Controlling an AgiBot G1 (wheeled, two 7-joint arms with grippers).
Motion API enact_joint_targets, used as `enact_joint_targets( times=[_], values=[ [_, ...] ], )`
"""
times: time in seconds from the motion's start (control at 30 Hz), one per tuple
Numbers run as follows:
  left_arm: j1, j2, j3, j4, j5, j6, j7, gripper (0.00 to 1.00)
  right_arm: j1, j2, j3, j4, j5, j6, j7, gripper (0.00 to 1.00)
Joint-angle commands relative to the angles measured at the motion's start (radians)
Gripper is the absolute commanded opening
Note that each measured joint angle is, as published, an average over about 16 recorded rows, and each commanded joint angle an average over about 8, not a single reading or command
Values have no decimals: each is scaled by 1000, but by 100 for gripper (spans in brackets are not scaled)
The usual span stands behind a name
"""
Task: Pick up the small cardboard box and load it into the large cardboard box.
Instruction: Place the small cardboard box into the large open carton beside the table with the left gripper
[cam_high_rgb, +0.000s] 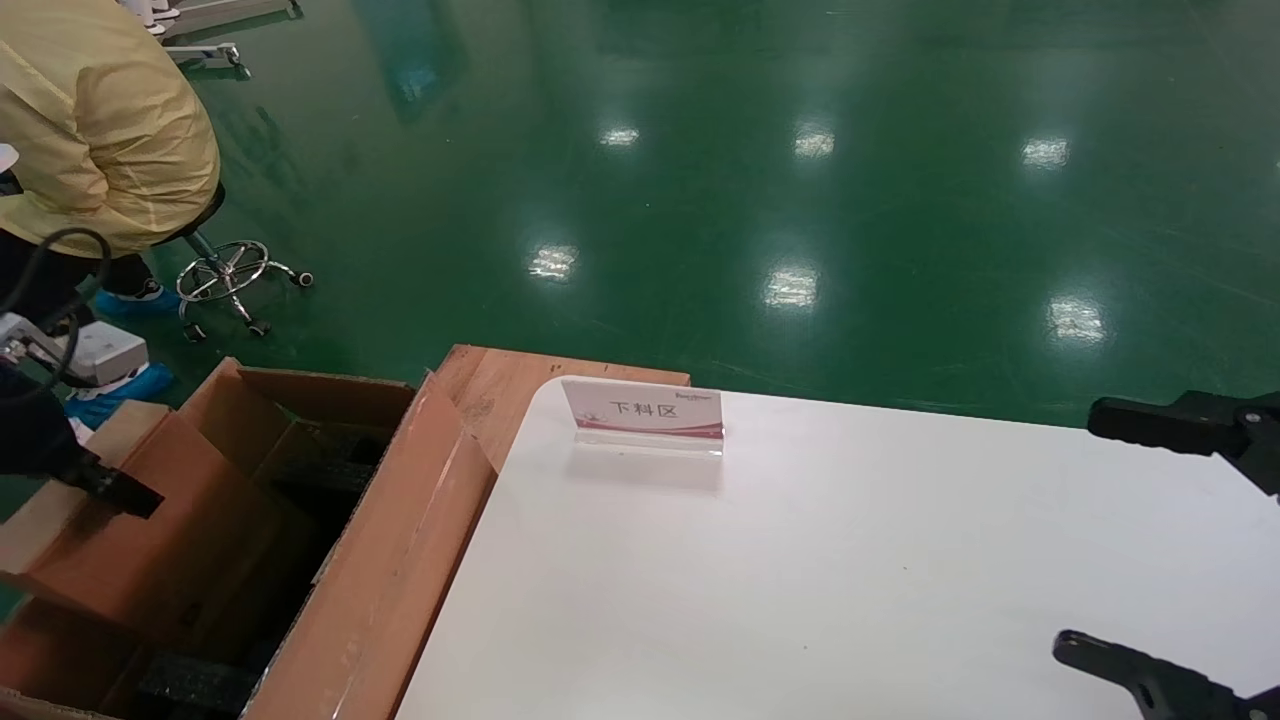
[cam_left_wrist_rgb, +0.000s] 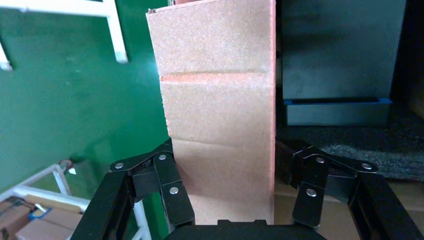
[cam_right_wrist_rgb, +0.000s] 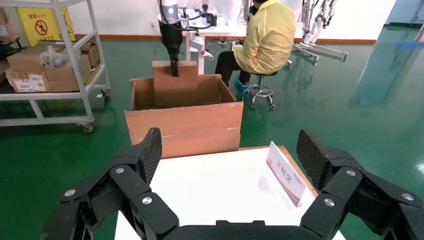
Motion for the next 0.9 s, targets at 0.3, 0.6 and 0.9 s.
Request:
enact_joint_targets(
  times=[0.3, 0.6, 0.9],
  values=[
    [163, 50, -34, 152, -103, -32, 56, 0, 0, 0, 0, 0, 0, 0, 0, 100],
    [258, 90, -65, 283, -174, -19, 118, 30, 0, 0, -1, 0, 1, 0, 0, 100],
    [284, 107, -76, 332, -197, -9, 136, 100, 0, 0, -1, 0, 1, 1, -1, 100]
  ],
)
